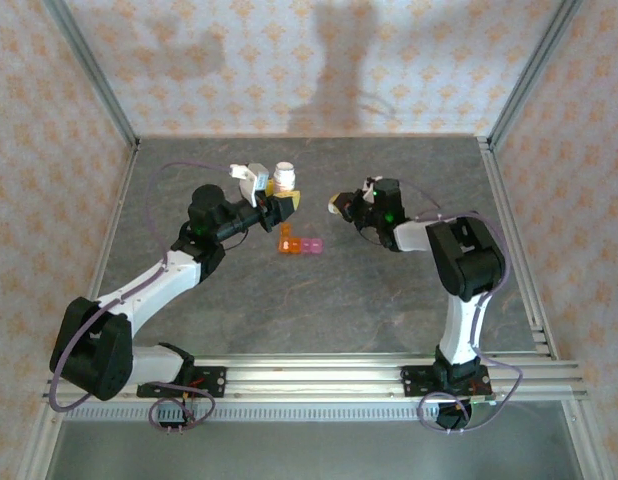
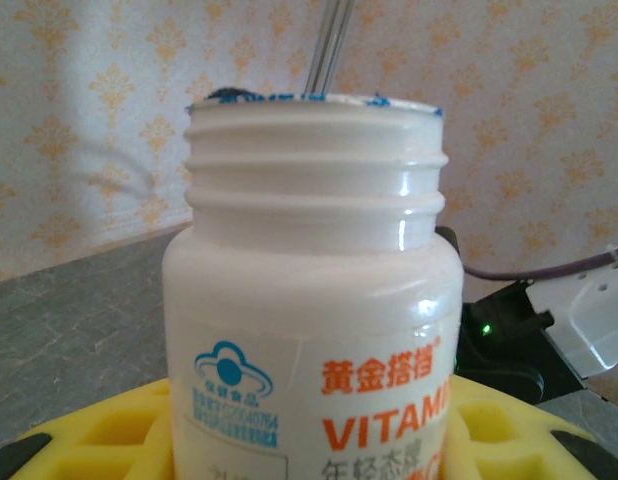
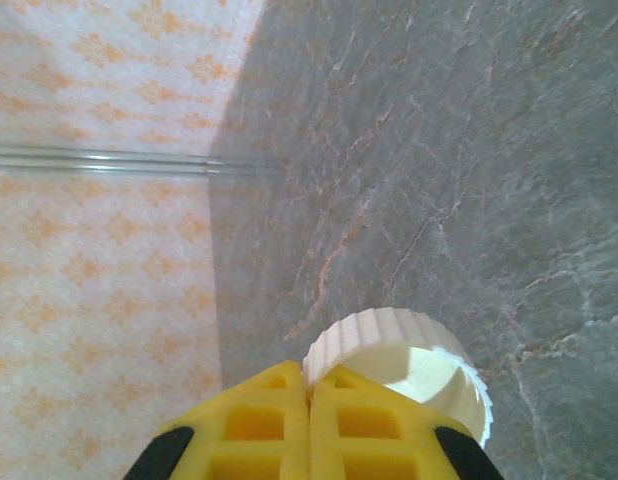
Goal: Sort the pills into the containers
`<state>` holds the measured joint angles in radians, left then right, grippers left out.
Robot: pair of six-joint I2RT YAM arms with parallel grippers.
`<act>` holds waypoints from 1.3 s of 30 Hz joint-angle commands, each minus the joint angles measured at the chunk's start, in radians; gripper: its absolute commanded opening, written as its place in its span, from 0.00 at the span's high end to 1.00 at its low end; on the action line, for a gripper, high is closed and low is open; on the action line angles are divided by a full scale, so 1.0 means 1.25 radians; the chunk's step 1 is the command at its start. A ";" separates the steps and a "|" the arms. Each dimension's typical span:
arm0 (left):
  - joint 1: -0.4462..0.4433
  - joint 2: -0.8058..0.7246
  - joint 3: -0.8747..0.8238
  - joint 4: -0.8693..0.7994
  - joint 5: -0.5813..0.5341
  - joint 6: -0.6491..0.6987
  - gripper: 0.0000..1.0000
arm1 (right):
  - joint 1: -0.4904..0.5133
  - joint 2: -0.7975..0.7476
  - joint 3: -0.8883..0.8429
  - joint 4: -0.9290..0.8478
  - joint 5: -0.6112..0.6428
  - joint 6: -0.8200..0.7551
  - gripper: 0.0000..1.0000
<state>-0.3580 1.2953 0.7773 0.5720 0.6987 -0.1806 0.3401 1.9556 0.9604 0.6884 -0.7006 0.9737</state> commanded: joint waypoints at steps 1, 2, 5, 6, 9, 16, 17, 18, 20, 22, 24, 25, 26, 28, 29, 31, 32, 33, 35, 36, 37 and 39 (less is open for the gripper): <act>0.004 -0.019 0.023 0.002 -0.005 0.021 0.98 | -0.010 0.043 -0.032 0.243 0.029 0.103 1.00; 0.003 -0.020 0.023 0.001 -0.004 0.022 0.98 | -0.011 0.050 -0.036 0.262 0.031 0.110 1.00; 0.003 -0.020 0.023 -0.001 -0.003 0.022 0.98 | -0.011 0.067 -0.042 0.280 0.040 0.116 1.00; 0.004 -0.020 0.023 -0.001 -0.003 0.021 0.98 | -0.011 0.070 -0.046 0.286 0.045 0.117 1.00; 0.003 -0.019 0.023 -0.001 -0.004 0.022 0.98 | -0.012 0.090 -0.048 0.309 0.050 0.129 1.00; 0.003 -0.016 0.023 0.003 -0.002 0.019 0.98 | -0.012 0.162 -0.042 0.414 0.054 0.189 1.00; 0.003 -0.015 0.023 0.001 -0.002 0.020 0.98 | -0.011 0.169 -0.041 0.420 0.055 0.193 1.00; 0.003 -0.015 0.024 0.002 -0.002 0.020 0.98 | -0.012 0.175 -0.039 0.422 0.055 0.194 1.00; 0.003 -0.012 0.024 0.002 -0.001 0.019 0.98 | -0.011 0.181 -0.036 0.421 0.057 0.196 1.00; 0.004 -0.011 0.026 0.004 -0.002 0.019 0.98 | -0.011 0.190 -0.031 0.420 0.058 0.200 1.00; 0.004 -0.008 0.026 0.005 -0.001 0.016 0.98 | -0.010 0.198 -0.028 0.419 0.062 0.206 1.00; 0.003 -0.008 0.026 0.006 -0.002 0.016 0.98 | -0.011 0.203 -0.027 0.418 0.064 0.208 1.00; 0.003 -0.007 0.026 0.007 -0.001 0.014 0.98 | -0.010 0.208 -0.026 0.421 0.066 0.212 1.00; 0.003 -0.008 0.025 0.007 -0.003 0.015 0.98 | -0.011 0.219 -0.023 0.423 0.065 0.220 1.00; 0.003 -0.008 0.024 0.006 -0.003 0.014 0.98 | -0.009 0.223 -0.025 0.423 0.067 0.221 1.00; 0.004 -0.008 0.025 0.007 -0.001 0.013 0.98 | -0.009 0.226 -0.030 0.419 0.073 0.223 1.00; 0.003 -0.008 0.025 0.006 -0.002 0.013 0.98 | -0.008 0.226 -0.034 0.420 0.076 0.223 1.00; 0.003 -0.009 0.025 0.005 -0.003 0.012 0.98 | -0.009 0.226 -0.039 0.419 0.080 0.222 1.00; 0.003 -0.010 0.025 0.004 -0.003 0.012 0.98 | -0.009 0.224 -0.046 0.419 0.085 0.220 1.00; 0.004 -0.009 0.025 0.004 -0.003 0.011 0.98 | -0.009 0.223 -0.051 0.418 0.088 0.219 0.99; 0.003 -0.010 0.025 0.005 -0.003 0.011 0.98 | -0.009 0.221 -0.054 0.418 0.090 0.218 0.97; 0.003 -0.009 0.027 0.004 -0.002 0.012 0.98 | -0.009 0.217 -0.063 0.418 0.097 0.219 0.90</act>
<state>-0.3580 1.2957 0.7773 0.5636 0.6983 -0.1810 0.3302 2.2158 0.9070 1.1927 -0.6163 1.2514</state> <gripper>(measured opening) 0.415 0.065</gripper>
